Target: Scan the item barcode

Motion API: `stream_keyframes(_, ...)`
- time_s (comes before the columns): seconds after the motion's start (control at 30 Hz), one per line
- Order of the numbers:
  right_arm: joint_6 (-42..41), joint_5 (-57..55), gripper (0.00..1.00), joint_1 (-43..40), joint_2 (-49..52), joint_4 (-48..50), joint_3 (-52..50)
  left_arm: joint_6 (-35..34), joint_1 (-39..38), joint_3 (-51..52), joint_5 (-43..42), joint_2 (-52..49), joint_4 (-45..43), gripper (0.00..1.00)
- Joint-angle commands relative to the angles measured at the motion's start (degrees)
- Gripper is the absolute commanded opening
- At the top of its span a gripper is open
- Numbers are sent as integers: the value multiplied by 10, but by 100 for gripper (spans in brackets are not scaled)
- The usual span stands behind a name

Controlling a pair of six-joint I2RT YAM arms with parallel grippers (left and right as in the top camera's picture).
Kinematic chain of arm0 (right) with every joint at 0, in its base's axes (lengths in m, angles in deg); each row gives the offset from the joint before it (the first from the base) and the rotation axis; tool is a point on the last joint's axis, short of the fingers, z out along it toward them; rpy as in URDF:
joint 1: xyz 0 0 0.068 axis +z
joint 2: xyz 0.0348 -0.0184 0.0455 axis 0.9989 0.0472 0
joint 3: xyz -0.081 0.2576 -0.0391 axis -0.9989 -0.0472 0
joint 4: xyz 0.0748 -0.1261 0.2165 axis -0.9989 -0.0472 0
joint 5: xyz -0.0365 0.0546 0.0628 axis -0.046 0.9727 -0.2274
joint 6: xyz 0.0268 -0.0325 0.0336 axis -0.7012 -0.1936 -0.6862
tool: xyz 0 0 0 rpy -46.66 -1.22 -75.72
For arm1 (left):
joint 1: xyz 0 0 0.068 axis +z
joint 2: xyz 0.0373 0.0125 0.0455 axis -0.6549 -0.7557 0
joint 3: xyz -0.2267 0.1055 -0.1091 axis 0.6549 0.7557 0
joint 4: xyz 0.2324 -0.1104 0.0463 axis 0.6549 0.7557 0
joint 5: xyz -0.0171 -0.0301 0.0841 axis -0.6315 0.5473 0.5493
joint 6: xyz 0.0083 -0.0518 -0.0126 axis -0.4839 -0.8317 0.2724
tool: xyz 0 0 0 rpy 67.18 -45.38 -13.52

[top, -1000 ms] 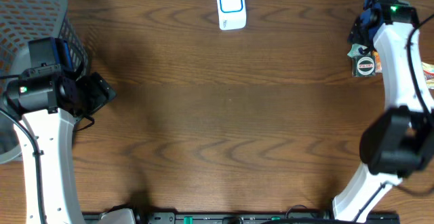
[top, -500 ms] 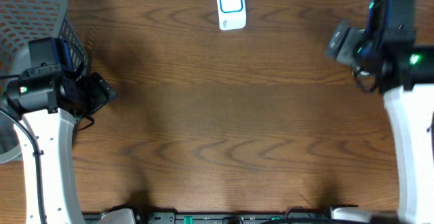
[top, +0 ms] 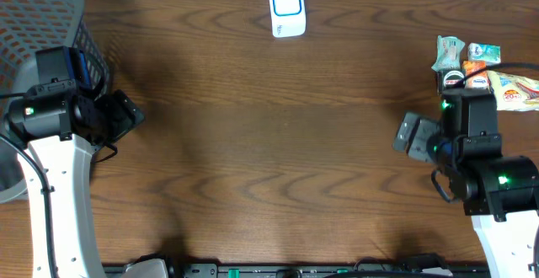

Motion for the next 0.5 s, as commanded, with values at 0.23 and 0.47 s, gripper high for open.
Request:
stream_keyframes(0.23,-7,-3,99,5,-2,-47,-6,-3,2,-1,9,2,3,98)
stream_keyframes(0.47,-7,-3,99,5,-2,-47,-6,-3,2,-1,9,2,3,98)
